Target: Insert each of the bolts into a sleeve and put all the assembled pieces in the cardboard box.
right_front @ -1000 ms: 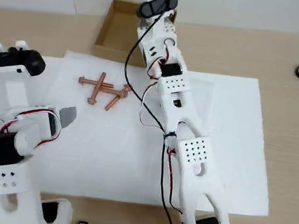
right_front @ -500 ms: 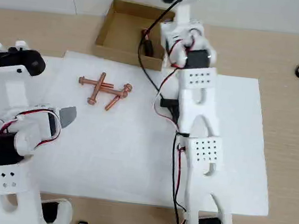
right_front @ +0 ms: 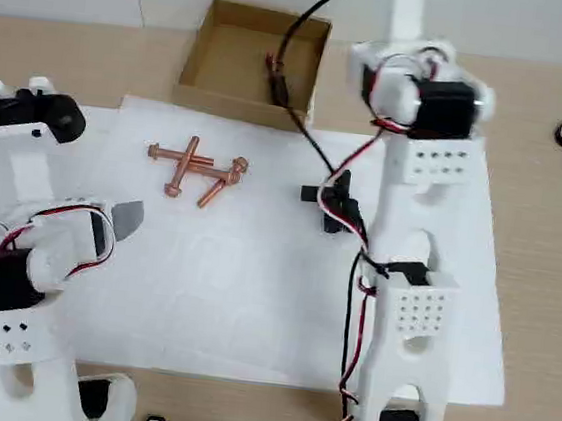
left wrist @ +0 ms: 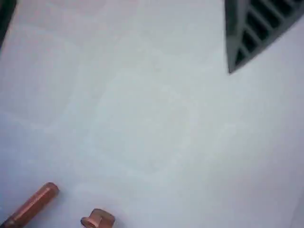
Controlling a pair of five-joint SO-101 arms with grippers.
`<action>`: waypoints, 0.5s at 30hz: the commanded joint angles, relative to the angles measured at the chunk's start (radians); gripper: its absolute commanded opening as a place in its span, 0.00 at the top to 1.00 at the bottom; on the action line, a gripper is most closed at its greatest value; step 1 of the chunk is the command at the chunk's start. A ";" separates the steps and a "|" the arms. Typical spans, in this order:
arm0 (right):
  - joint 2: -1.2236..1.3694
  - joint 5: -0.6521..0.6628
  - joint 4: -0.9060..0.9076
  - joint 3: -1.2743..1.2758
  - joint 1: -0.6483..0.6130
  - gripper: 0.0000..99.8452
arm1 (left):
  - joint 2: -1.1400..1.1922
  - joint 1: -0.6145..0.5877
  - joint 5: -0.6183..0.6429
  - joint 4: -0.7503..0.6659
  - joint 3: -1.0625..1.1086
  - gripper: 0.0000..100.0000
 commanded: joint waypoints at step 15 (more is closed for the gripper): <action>-0.608 0.002 0.004 0.726 0.001 0.97 | -0.009 -0.002 -0.005 0.025 -0.013 0.71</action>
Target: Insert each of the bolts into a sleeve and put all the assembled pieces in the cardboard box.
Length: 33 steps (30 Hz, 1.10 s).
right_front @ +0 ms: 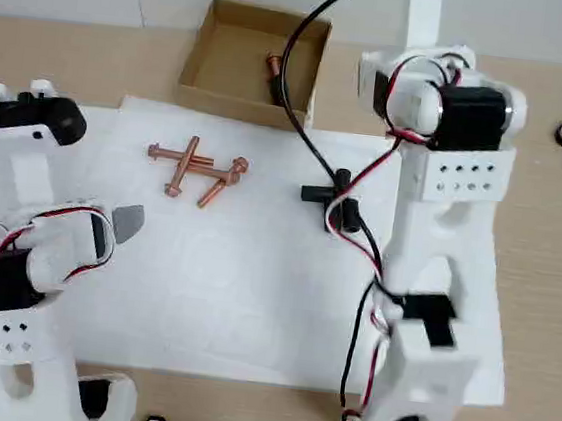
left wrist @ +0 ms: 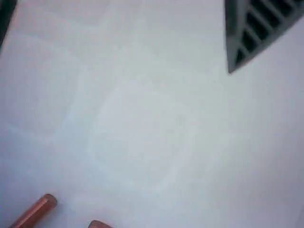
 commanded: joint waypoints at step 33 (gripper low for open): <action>0.262 0.000 -0.170 0.611 0.008 0.87 | -0.009 -0.003 -0.005 0.003 -0.007 0.71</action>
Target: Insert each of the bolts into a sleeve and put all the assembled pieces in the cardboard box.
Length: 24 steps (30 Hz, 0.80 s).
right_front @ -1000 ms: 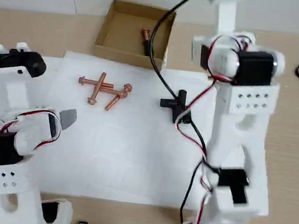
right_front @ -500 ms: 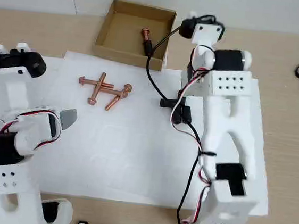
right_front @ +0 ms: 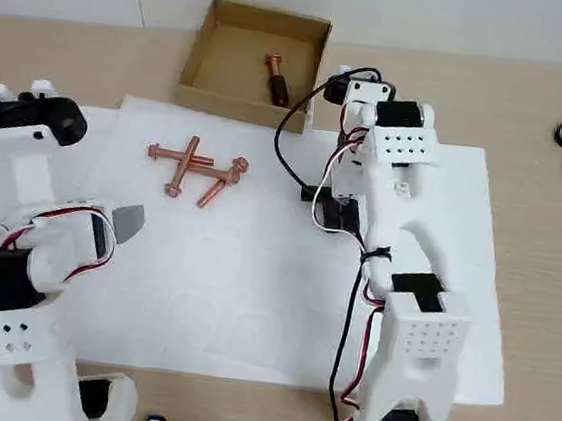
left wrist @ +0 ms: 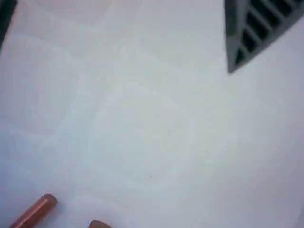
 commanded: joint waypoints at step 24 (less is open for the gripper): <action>0.203 -0.017 -0.039 -0.003 0.065 0.87 | -0.009 0.002 -0.003 0.003 -0.005 0.71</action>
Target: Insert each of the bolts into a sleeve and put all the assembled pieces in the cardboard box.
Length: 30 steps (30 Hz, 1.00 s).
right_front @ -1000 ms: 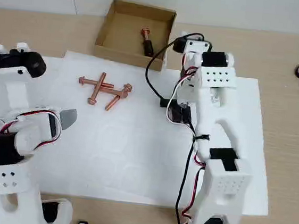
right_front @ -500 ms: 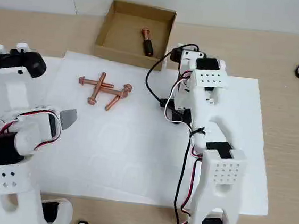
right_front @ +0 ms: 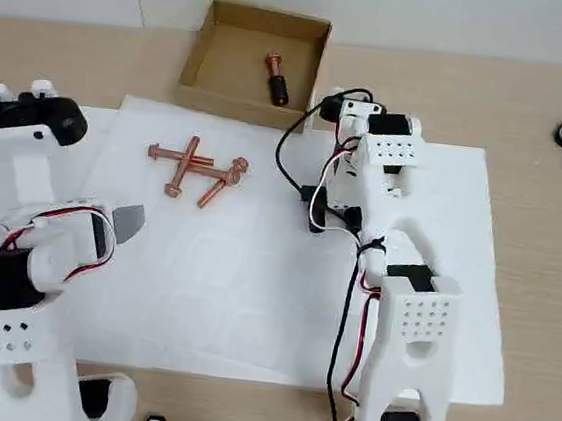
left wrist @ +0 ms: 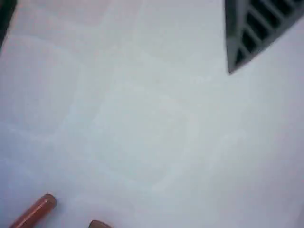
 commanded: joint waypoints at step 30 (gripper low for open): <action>-0.236 -0.006 0.182 0.015 0.102 0.91 | -0.008 0.003 -0.003 0.003 -0.005 0.71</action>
